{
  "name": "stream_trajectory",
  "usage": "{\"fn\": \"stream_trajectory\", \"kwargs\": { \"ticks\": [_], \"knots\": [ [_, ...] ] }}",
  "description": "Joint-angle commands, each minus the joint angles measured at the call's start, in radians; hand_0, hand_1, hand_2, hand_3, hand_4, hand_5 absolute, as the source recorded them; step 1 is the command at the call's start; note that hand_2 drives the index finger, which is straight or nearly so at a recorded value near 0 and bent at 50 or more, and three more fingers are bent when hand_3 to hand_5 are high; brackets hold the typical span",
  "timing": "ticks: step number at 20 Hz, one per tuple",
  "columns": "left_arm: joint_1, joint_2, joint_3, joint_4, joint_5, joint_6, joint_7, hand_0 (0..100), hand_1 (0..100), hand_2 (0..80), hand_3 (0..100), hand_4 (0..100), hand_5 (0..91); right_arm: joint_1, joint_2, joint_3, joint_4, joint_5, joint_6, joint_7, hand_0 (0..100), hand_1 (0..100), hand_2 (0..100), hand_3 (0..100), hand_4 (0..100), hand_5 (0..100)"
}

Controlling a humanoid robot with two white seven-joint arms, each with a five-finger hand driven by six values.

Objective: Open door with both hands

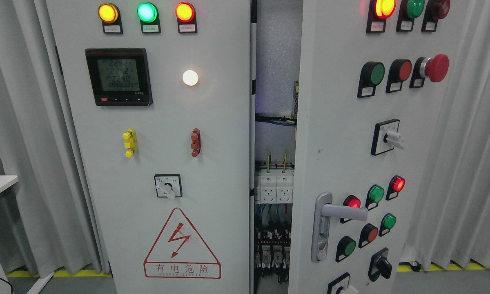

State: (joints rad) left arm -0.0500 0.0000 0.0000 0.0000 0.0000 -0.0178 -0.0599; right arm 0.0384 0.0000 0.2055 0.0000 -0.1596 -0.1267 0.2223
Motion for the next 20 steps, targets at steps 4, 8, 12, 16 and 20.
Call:
{"fn": "stream_trajectory", "kwargs": {
  "ticks": [4, 8, 12, 16, 20],
  "knots": [
    [-0.005, 0.000, 0.000, 0.029, -0.002, -0.001, 0.000, 30, 0, 2.7, 3, 4, 0.0, 0.000, -0.003, 0.000, 0.023, 0.000, 0.001, 0.000, 22, 0, 0, 0, 0, 0],
    [0.008, 0.002, 0.005, 0.026, 0.005, -0.005, 0.002, 30, 0, 2.8, 3, 4, 0.0, 0.000, -0.003, 0.000, 0.023, 0.000, 0.001, 0.000, 22, 0, 0, 0, 0, 0],
    [0.116, 0.015, 0.025, -0.202, 0.003, -0.163, 0.002, 30, 0, 2.7, 3, 4, 0.0, 0.000, -0.003, 0.000, 0.025, 0.000, 0.001, 0.000, 22, 0, 0, 0, 0, 0],
    [0.205, 0.034, 0.023, -0.483, -0.002, -0.177, -0.035, 30, 0, 2.7, 3, 4, 0.0, 0.000, -0.003, 0.000, 0.023, 0.000, 0.001, 0.000, 22, 0, 0, 0, 0, 0],
    [0.277, 0.066, 0.023, -0.694, 0.003, -0.214, -0.286, 30, 0, 2.7, 3, 4, 0.0, 0.000, -0.003, 0.000, 0.023, 0.000, 0.001, 0.000, 22, 0, 0, 0, 0, 0]
  ]
}}
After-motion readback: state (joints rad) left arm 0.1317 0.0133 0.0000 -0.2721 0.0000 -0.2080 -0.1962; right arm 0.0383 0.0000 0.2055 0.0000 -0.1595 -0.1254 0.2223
